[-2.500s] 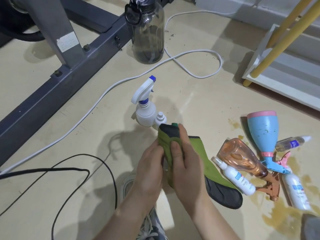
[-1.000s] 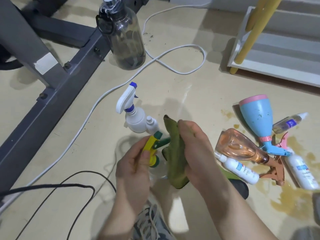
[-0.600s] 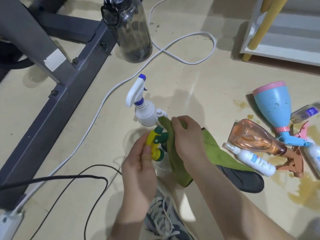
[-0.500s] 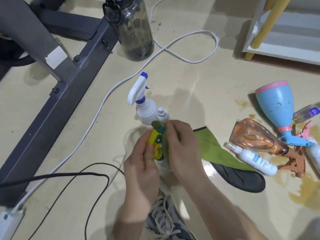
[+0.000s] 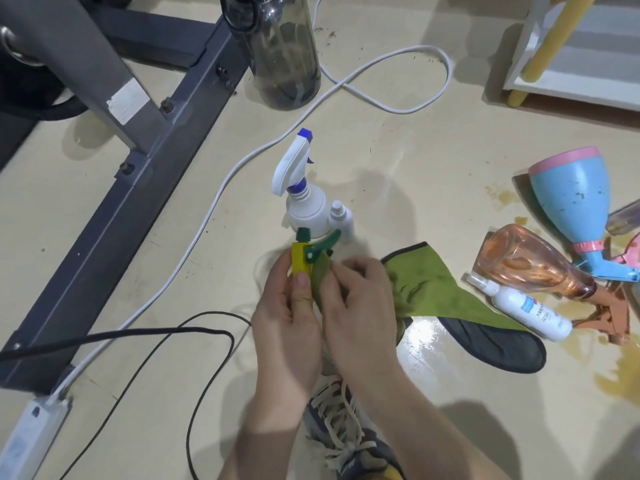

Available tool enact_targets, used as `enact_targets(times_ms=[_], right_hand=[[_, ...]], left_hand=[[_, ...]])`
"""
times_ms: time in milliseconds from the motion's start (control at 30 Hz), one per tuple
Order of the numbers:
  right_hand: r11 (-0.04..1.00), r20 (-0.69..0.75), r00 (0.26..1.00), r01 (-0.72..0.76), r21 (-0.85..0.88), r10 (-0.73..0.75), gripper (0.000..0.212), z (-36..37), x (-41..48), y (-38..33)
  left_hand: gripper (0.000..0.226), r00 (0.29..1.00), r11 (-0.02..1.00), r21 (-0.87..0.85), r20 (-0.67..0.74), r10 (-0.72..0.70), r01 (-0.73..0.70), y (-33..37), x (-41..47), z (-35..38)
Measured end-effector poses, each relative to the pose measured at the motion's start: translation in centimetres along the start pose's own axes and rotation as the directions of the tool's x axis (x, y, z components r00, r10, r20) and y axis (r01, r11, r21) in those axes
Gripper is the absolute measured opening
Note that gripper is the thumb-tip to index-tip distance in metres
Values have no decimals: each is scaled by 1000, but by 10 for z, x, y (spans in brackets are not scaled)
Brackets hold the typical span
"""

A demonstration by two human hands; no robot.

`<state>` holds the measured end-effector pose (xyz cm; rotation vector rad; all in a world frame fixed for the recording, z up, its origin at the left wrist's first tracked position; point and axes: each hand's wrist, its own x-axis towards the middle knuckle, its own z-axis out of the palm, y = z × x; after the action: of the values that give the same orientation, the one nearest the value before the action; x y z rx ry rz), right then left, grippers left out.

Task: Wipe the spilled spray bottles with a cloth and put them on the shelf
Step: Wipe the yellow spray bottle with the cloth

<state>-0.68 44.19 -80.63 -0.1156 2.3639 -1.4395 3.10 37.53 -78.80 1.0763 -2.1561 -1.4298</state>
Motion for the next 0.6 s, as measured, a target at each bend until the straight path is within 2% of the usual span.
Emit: enact_targets(times_ms=[67,200,300,367,467,533,600], right_hand=[[994,151,986,-61,-89,74,34,0,27,-3],[938,369,929,107,-329,24,29,-12,28,-5],[785,274,947,295,-545,-166,45,-22,-10,-1],[671,261,933,361,-648,-249,50,-23,-22,-1],[635,317,901,433,-639,-295,46,-13,-9,-1],[710,366,877,471,-524,-312,43,-14,10,3],[739,501,812,529,-417,-298,31,-24,33,5]], left_hand=[[42,1000,1000,7,-2,1,-1,-6,0,-3],[41,999,995,93,-17,29,-27,-8,4,-7],[33,1000,991,137,-22,14,-10,-10,11,-10],[32,1000,991,136,11,5,-6,-6,12,-11],[30,996,989,142,83,34,-46,1,7,-10],[36,991,982,164,111,75,-92,0,3,-11],[38,978,975,165,169,120,-148,1,-1,-11]])
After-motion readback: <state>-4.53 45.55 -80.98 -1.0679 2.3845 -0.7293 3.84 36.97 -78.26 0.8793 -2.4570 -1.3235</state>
